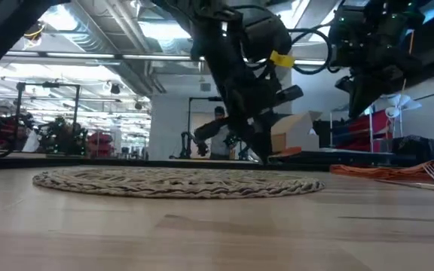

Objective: Set table place
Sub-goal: Put the spoon on the brown woven placemat

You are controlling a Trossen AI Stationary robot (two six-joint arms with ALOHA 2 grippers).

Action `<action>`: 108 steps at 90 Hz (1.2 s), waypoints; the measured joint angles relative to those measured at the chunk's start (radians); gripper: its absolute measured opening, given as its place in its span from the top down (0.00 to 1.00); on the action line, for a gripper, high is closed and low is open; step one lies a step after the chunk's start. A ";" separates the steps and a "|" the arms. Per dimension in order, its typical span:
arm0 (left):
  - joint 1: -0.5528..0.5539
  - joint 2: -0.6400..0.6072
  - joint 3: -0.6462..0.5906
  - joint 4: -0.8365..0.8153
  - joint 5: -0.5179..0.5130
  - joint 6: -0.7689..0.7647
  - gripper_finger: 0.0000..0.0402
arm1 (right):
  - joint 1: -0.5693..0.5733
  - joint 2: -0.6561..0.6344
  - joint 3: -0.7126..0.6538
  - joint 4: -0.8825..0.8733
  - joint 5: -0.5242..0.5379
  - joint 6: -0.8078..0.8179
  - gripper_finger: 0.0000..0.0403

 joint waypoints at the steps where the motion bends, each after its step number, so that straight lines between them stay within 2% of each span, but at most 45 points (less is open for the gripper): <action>1: 0.000 0.001 0.000 0.001 0.000 0.000 1.00 | 0.000 0.000 0.000 0.000 0.000 0.000 1.00; 108: -0.010 0.024 -0.001 -0.008 -0.006 -0.065 1.00 | 0.000 0.000 0.000 -0.002 0.000 0.003 1.00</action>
